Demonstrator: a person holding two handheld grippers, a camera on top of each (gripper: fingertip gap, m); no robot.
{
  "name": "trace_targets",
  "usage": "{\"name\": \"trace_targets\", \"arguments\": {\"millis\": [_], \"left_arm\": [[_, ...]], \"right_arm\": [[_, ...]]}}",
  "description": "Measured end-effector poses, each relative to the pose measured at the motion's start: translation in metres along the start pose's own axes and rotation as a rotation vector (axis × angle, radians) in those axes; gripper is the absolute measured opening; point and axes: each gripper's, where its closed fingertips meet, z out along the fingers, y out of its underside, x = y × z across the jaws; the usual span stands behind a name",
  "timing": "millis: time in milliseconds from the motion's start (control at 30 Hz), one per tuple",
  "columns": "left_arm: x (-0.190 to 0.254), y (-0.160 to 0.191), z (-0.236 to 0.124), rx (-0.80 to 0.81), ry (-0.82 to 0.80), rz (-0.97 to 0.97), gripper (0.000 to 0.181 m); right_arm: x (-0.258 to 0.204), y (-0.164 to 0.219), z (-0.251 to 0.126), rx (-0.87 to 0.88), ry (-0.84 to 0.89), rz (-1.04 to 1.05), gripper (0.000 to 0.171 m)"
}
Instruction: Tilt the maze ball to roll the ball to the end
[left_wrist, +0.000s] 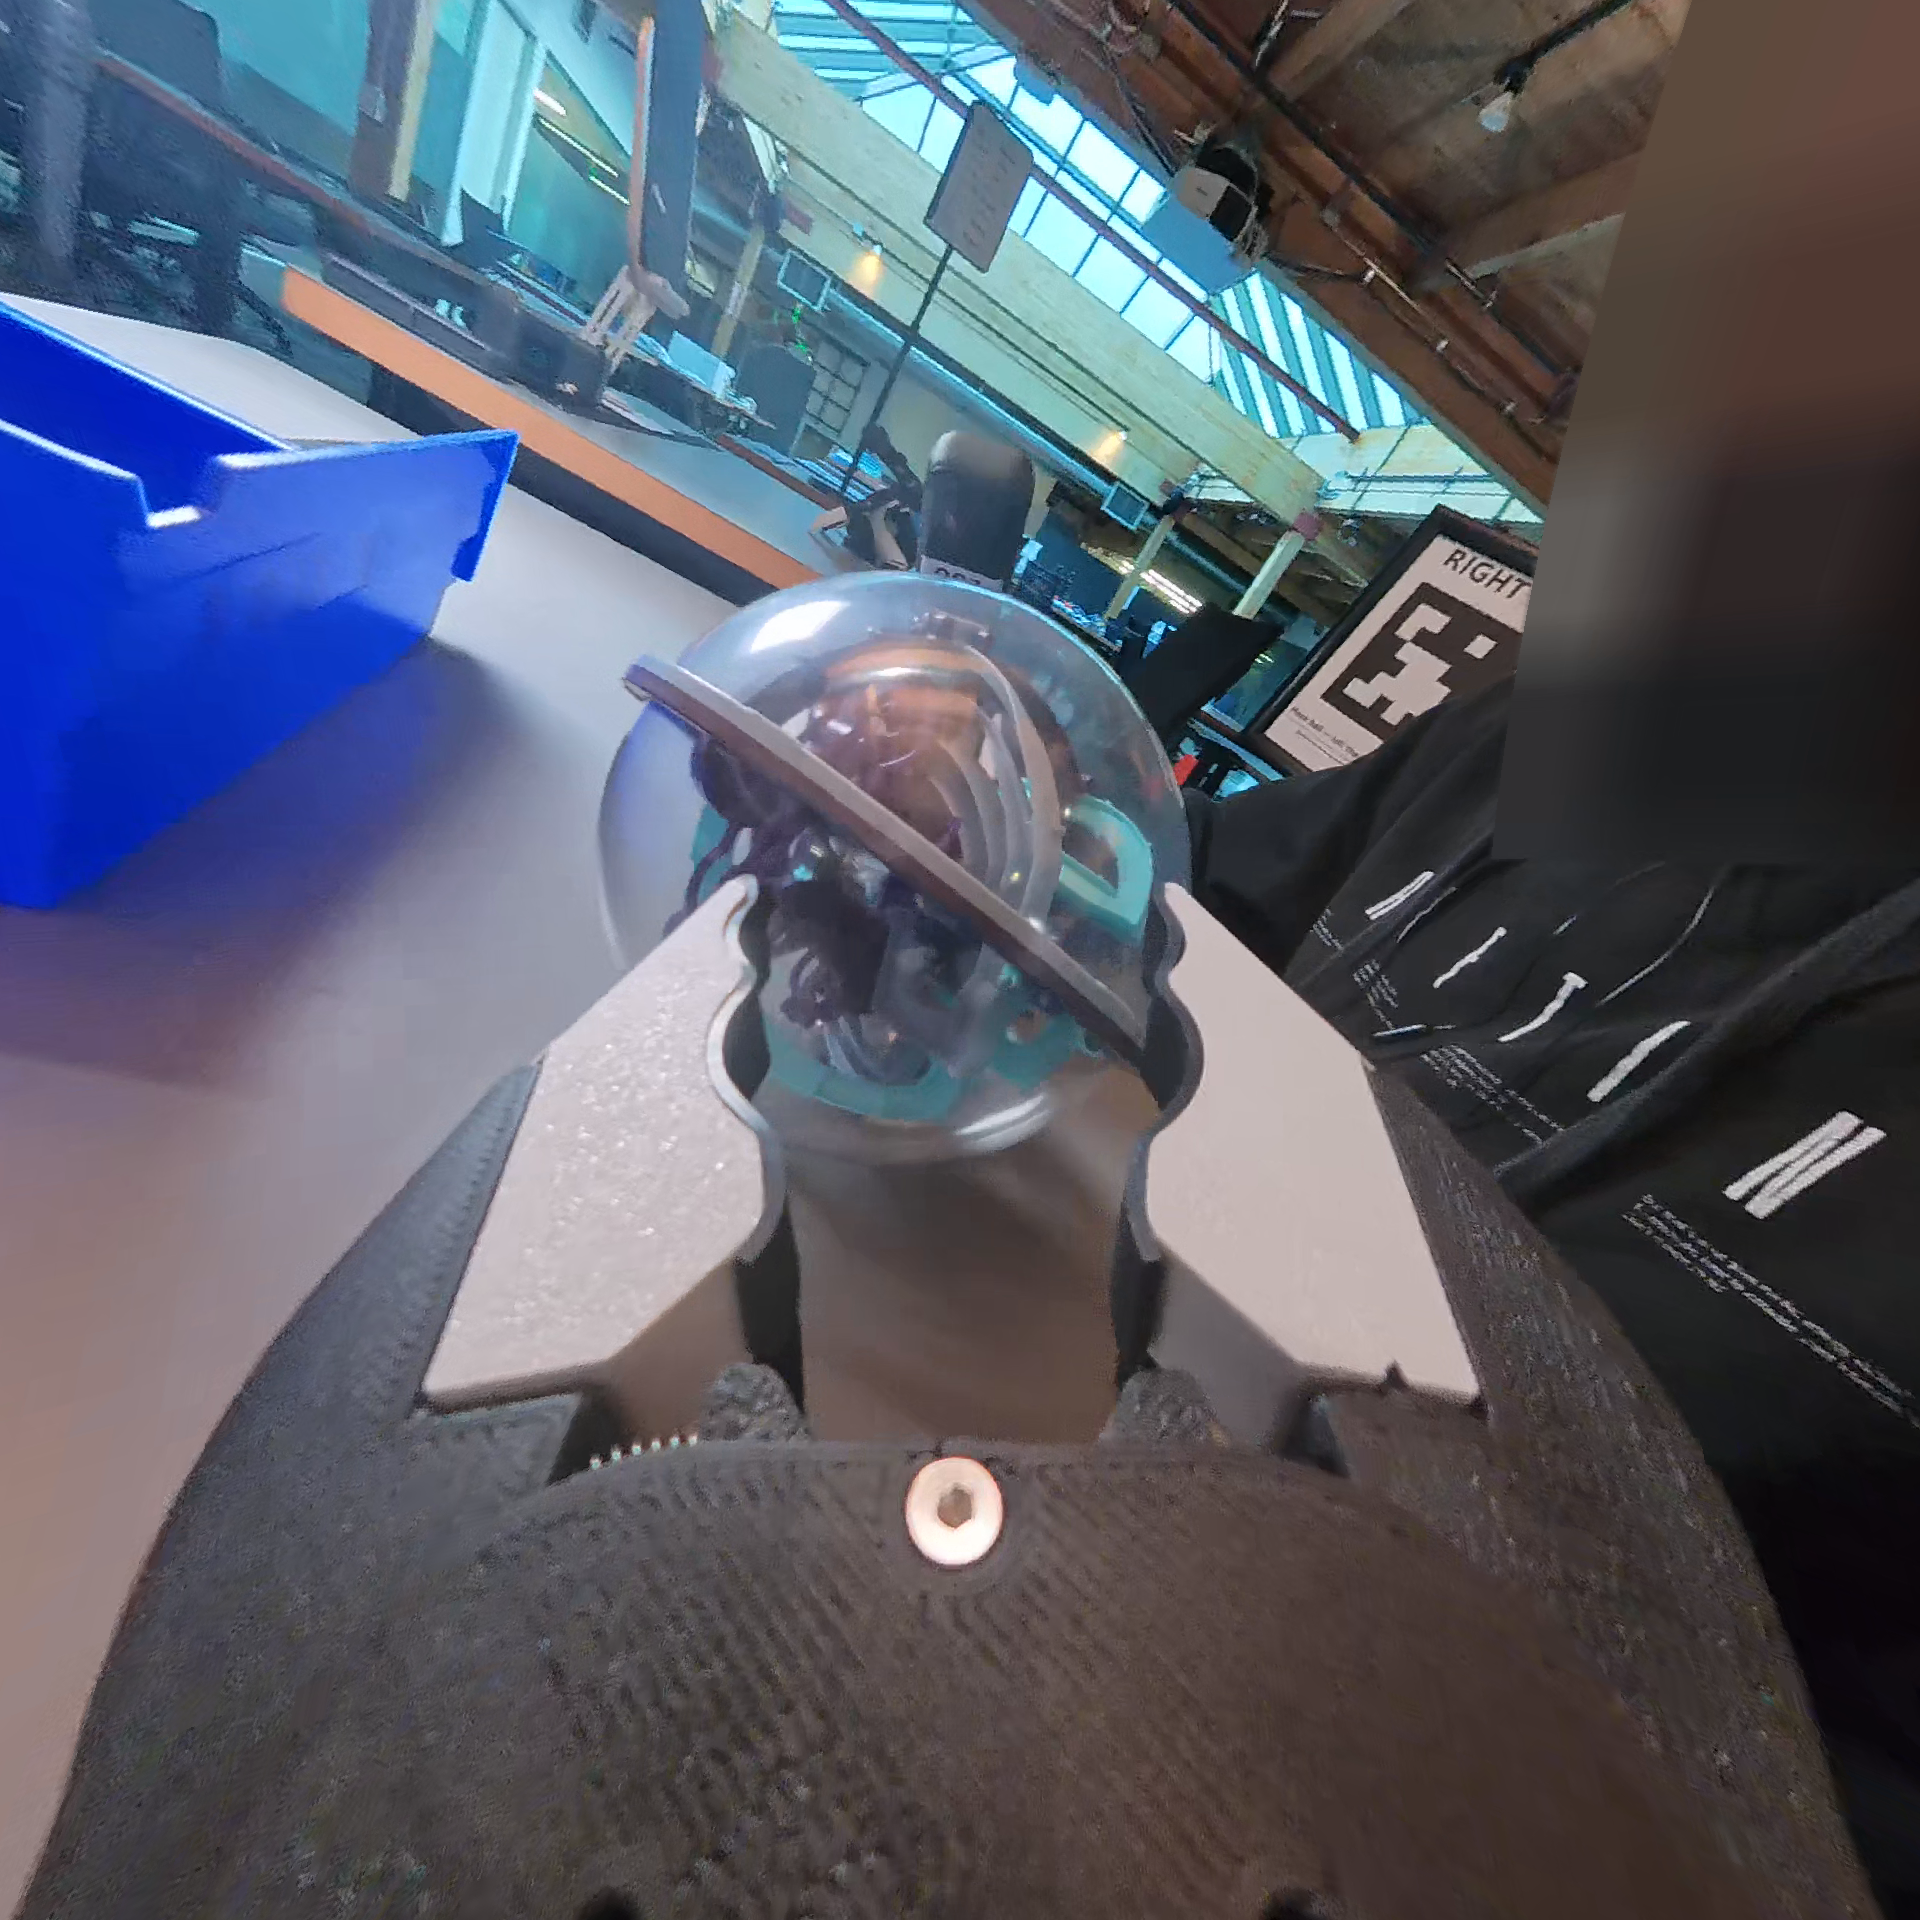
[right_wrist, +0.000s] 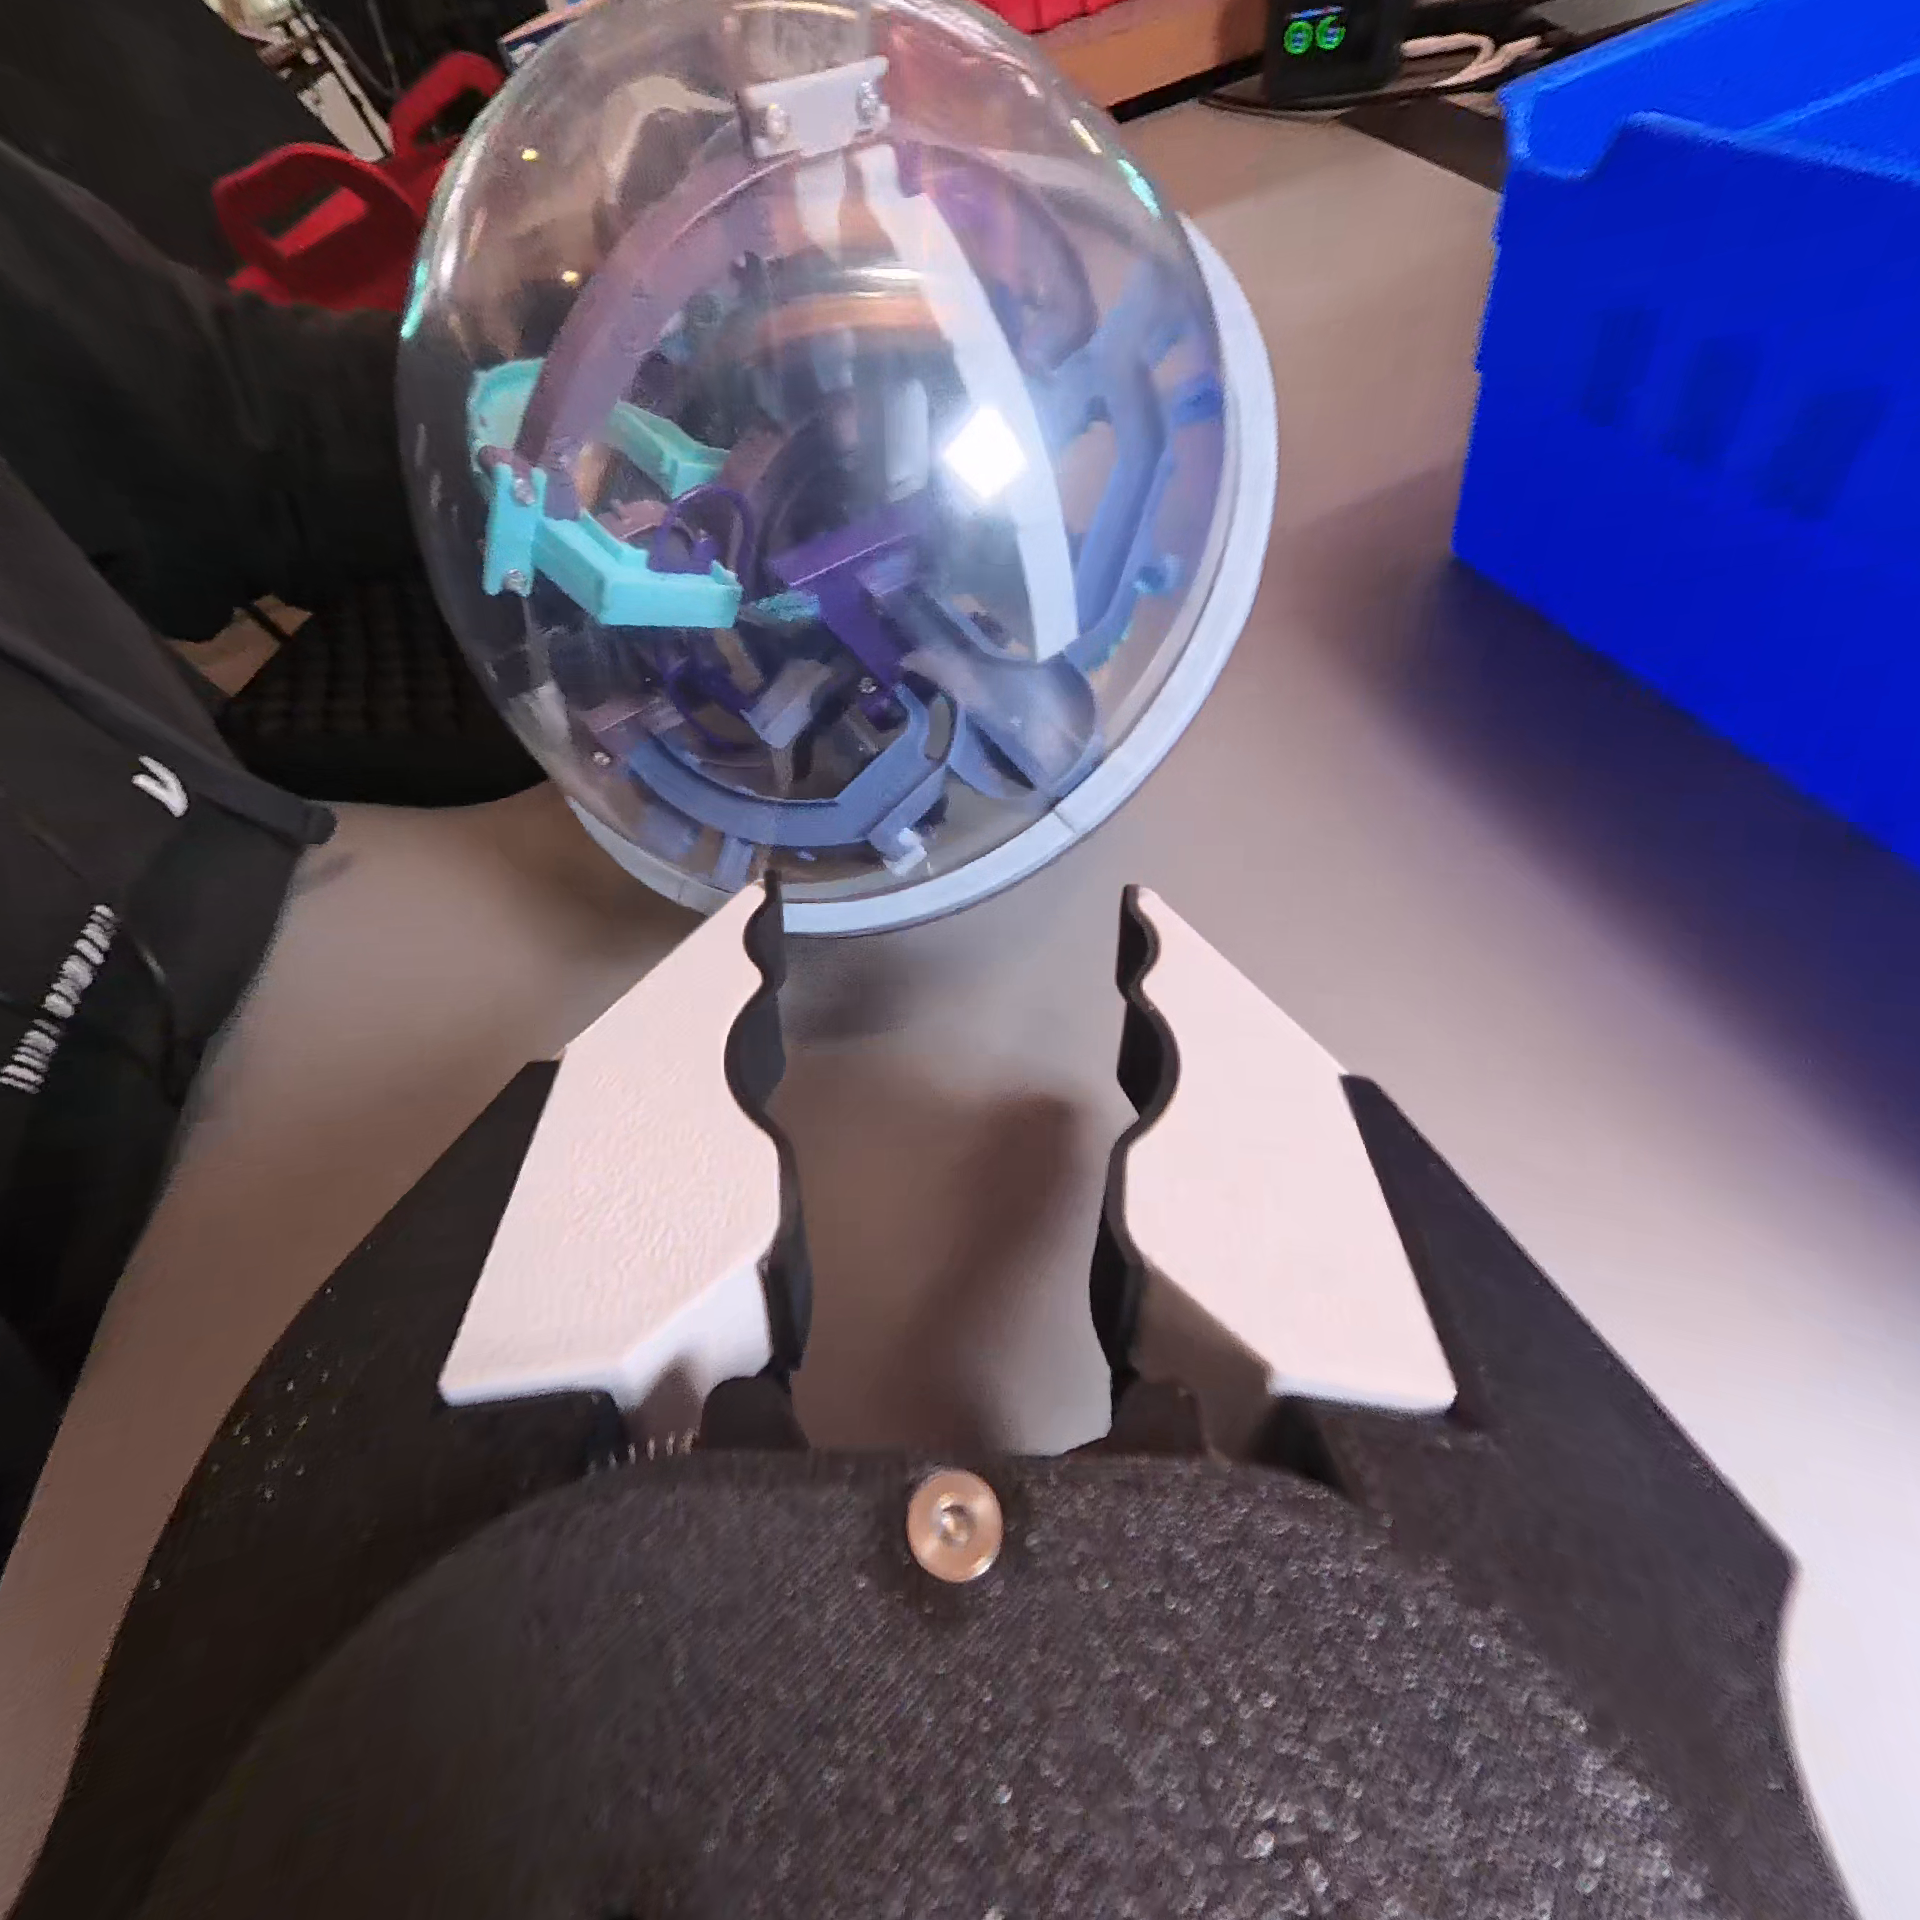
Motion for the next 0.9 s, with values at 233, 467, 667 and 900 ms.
{"name": "trace_targets", "arguments": {"millis": [233, 467, 667, 900], "left_arm": [[-0.009, 0.003, -0.003, 0.006, -0.012, -0.023, 0.066], [-0.011, 0.0, -0.004, 0.046, 0.001, -0.046, 0.058], [-0.012, -0.004, -0.007, 0.075, 0.006, -0.057, 0.049], [-0.01, -0.005, -0.007, 0.081, 0.008, -0.041, 0.041]], "right_arm": [[-0.021, -0.01, 0.002, 0.049, -0.094, -0.009, 0.046], [-0.017, -0.021, -0.004, 0.112, -0.119, 0.07, 0.043], [-0.014, -0.021, -0.004, 0.124, -0.115, 0.1, 0.02], [-0.013, -0.021, -0.004, 0.127, -0.12, 0.128, 0.014]]}}
